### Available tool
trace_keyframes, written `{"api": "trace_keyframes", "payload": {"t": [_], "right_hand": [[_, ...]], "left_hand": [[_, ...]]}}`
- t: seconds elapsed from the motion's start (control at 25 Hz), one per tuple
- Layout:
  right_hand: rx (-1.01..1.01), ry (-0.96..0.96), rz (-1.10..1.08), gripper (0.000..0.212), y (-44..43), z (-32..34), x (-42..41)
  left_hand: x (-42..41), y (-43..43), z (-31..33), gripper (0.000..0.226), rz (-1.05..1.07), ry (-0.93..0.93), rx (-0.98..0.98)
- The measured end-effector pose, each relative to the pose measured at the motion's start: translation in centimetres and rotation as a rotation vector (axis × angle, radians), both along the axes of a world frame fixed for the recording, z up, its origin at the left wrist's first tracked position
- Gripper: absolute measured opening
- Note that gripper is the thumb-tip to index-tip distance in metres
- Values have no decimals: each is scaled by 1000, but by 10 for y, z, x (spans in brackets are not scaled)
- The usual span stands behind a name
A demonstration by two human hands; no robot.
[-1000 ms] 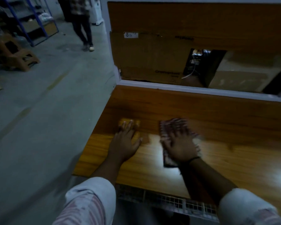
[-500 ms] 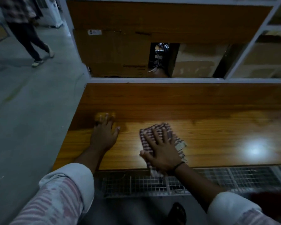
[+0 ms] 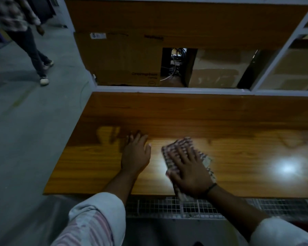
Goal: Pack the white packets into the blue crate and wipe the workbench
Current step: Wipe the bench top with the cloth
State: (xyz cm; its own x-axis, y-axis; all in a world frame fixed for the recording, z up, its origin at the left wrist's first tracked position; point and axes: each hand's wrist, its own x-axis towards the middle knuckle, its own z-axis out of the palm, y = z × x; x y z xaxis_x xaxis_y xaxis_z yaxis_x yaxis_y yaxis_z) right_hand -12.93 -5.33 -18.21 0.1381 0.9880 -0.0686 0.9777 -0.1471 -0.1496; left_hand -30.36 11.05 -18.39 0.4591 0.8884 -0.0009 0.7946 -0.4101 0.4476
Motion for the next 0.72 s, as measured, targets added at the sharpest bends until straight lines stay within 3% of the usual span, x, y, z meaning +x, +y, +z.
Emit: {"api": "trace_keyframes", "payload": {"t": [0.08,0.12,0.28,0.32,0.44,0.52,0.64,0.72], "right_hand": [[11,-13,164,68,-8,1,9],[24,-25,132,68,0,0,26],[-19,24,-301,77,65,-6,78],[-10,37,-265,77,76,-5,70],[37,50,130,72,82,-6,46],[60,6,208,74,99,-12,76],[82,-41,-87,83,157,-21,128],[22,-4,-159,85,199,-16,139]], "left_hand": [[1,2,-3,51,15,0,15],[1,2,-3,50,22,-1,17],[4,2,-5,50,48,-28,20],[4,4,-5,50,62,-32,15],[6,7,-6,50,77,-27,-15],[6,7,-9,50,77,-25,-34],[5,8,-13,52,82,-43,-70],[6,8,-11,52,93,-52,-71]]}}
